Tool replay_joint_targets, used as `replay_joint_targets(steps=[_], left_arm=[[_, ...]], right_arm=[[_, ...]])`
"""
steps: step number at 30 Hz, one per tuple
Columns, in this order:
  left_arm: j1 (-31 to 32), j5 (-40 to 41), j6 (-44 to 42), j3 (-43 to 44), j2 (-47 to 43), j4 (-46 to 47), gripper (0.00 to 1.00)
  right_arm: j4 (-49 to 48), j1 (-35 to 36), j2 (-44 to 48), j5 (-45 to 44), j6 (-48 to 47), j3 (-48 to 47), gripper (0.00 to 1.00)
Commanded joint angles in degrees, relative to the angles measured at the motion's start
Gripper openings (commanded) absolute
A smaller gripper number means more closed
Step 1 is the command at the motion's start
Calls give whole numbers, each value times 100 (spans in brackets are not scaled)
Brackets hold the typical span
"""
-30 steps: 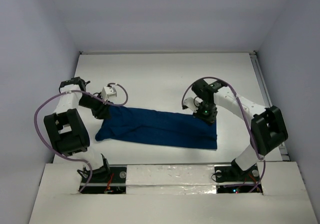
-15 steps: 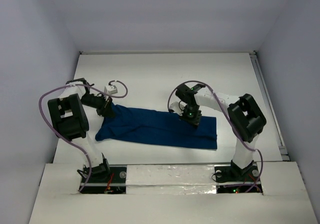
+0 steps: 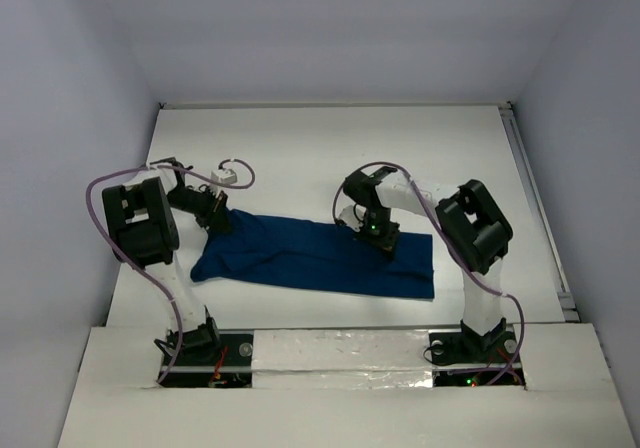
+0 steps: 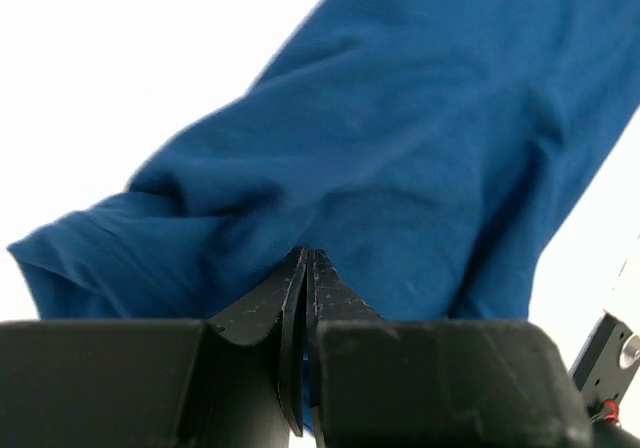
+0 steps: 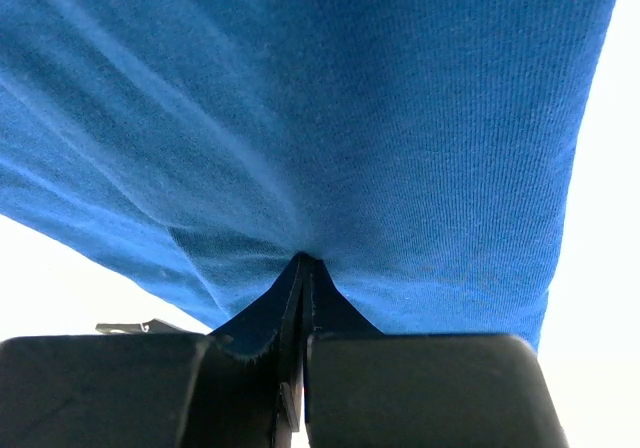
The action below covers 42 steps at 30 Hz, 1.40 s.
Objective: Fold and stack the t-shirts
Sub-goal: Rotate the tshirt 90 degrees
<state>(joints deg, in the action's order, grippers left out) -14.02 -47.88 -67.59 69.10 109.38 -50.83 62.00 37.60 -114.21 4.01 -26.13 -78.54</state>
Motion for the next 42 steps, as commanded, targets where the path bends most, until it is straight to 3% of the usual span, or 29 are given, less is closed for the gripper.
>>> replay_joint_targets(steps=[1,7,16,24,30,35,38,42], left_arm=[[110,41,755,366,206,415,0],[452,164,1651,762,583,898,0],[953,1166,3040,1588,1049,1610,0],[1331,1544,4076,3336,1814,1532,0],[1631,1343,4316,4663,2254,1366,0],[2227,1281,4430,5928,3132,909,0],[2439,1351,4448,6325,3458,812,0],[2440,1403,4474,6081,3196,1056,0]], right_arm=[[-381,80,-338,-155,64,-30,0],[-460,80,-303,29,55,-56,0],[-645,80,-373,530,47,-47,0],[-680,195,-716,381,556,-188,0],[-610,370,-602,961,671,-346,0],[-619,870,-699,1409,697,-548,0],[-619,1029,-751,1559,811,-697,0],[-838,1030,-550,964,873,-610,0]])
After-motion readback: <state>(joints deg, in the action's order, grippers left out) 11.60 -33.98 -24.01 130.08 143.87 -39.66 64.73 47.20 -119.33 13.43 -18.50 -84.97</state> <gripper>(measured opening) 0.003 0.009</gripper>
